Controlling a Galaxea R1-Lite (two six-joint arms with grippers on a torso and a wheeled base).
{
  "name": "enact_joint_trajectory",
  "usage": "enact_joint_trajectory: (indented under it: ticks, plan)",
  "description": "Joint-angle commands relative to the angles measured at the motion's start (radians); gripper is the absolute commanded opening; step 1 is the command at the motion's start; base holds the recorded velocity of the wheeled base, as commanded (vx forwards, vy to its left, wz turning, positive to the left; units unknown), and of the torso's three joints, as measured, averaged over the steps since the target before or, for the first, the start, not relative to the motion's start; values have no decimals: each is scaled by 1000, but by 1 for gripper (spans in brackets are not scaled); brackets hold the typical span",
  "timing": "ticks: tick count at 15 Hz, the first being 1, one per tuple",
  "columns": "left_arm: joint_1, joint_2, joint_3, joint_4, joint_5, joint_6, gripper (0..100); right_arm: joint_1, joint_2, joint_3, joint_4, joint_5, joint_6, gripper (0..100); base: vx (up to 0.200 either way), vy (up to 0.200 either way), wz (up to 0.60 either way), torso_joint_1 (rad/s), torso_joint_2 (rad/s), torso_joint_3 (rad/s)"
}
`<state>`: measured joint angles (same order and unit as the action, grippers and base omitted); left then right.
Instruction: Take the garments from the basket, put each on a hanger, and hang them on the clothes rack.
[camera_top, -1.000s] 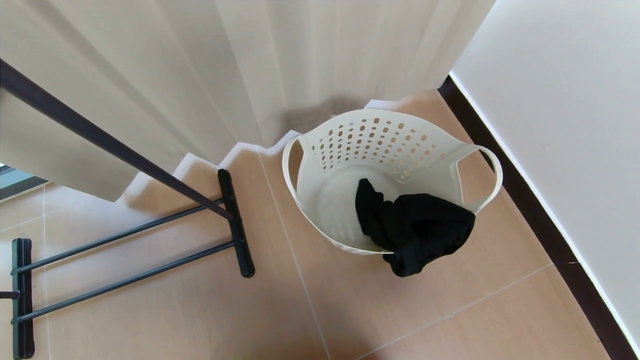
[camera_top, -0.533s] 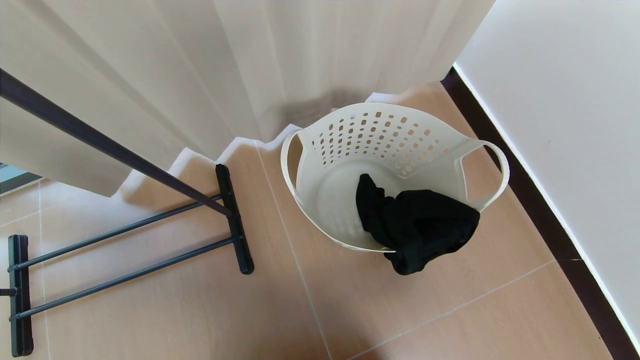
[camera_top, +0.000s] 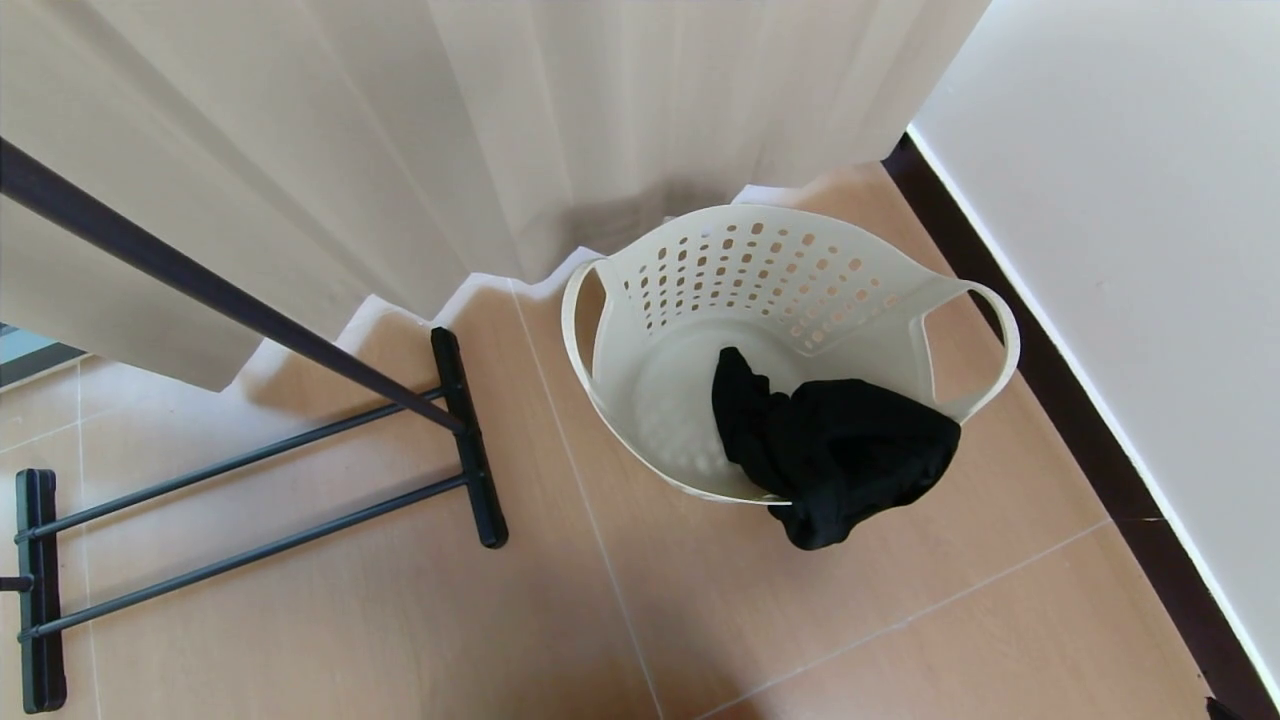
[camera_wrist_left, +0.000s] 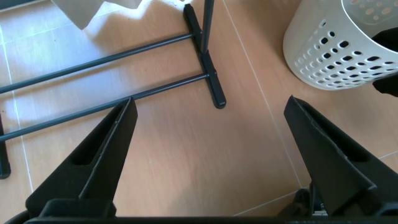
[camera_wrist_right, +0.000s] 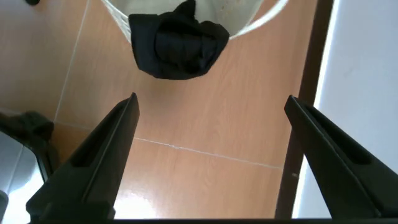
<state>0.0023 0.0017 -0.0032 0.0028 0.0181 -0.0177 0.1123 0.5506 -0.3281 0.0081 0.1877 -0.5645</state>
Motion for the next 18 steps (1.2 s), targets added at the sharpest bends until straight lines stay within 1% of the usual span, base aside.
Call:
enact_joint_trajectory:
  ticks: [1,2,3,4,5,6,7,8,9,10,12,13,14,15,18]
  plan:
    - [1,1,0,0,0,-1,100,78,281,-104,30,4,-118,100,0,0,0,0,0,0]
    - [1,1,0,0,0,-1,100,84,422,-157,29,1,-198,100,0,0,0,0,0,0]
    - [1,1,0,0,0,-1,100,84,523,-207,29,1,-247,100,0,0,0,0,0,0]
    - [1,1,0,0,0,-1,100,87,621,-262,27,-1,-264,100,0,0,0,0,0,0]
    - [1,1,0,0,2,-1,100,96,686,-310,27,-1,-270,100,0,0,0,0,0,0]
    - [1,1,0,0,0,-1,100,127,825,-433,29,-14,-281,100,0,0,0,0,0,0]
    - [1,1,0,0,0,-1,100,128,922,-539,30,-20,-322,100,0,0,0,0,0,0]
    - [1,1,0,0,0,-1,100,128,996,-628,36,-22,-385,100,0,0,0,0,0,0]
    - [1,1,0,0,0,-1,100,128,1092,-787,90,-20,-486,100,0,0,0,0,0,0]
    - [1,1,0,0,0,-1,100,128,1143,-921,196,-20,-531,100,0,0,0,0,0,0]
    - [1,1,0,0,0,-1,100,127,1236,-1215,477,-24,-552,100,0,0,0,0,0,0]
    - [1,1,0,0,0,-1,100,124,1270,-1338,573,-25,-563,100,0,0,0,0,0,0]
    - [1,1,0,0,0,-1,100,107,1304,-1434,653,-28,-568,100,0,0,0,0,0,0]
    - [1,1,0,0,0,-1,100,84,1325,-1488,710,-28,-583,100,0,0,0,0,0,0]
    - [1,1,0,0,0,-1,100,81,1351,-1497,742,-54,-594,100,0,0,0,0,0,0]
